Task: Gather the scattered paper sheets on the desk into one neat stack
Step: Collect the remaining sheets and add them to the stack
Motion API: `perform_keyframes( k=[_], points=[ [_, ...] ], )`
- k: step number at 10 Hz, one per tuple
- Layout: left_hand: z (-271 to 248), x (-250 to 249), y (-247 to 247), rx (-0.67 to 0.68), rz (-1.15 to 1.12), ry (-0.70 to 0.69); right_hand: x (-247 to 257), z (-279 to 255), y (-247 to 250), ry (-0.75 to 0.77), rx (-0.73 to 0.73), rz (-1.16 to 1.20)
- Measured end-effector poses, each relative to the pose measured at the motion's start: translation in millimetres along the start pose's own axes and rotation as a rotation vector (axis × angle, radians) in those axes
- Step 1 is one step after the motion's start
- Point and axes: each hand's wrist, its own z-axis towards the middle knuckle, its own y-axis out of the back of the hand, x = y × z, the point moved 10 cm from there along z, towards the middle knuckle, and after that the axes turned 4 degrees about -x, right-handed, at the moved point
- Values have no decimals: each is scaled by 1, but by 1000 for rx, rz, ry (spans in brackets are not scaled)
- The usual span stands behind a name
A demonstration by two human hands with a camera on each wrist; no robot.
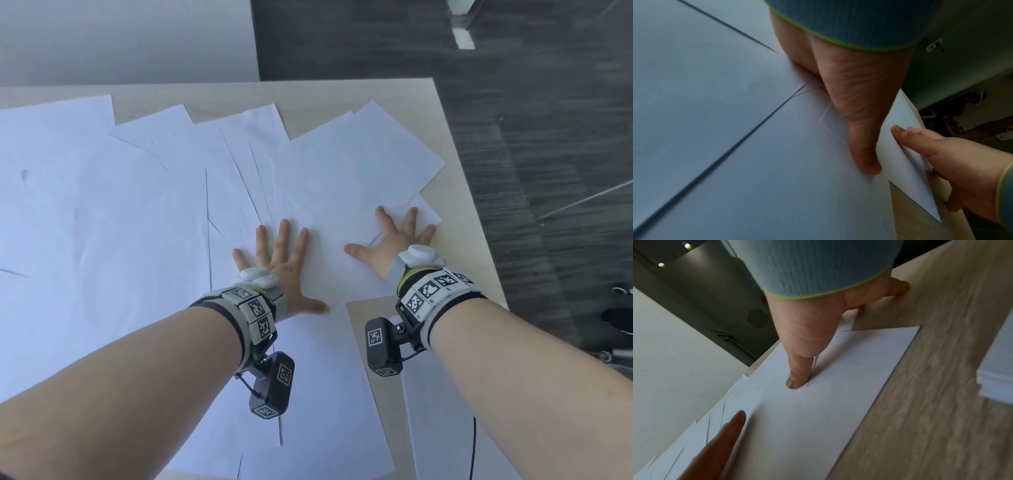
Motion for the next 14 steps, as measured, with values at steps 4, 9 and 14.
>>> perform_keyframes(
  k=[4,9,14],
  points=[
    [-8,45,-5,5,6,1,37,-18,-16,16,-10,20],
    [-22,106,-7,-2,-6,1,91,-41,-40,19,-34,32],
    [-9,142,-22,-7,-2,-4,117,-38,-68,6,-48,38]
  ],
)
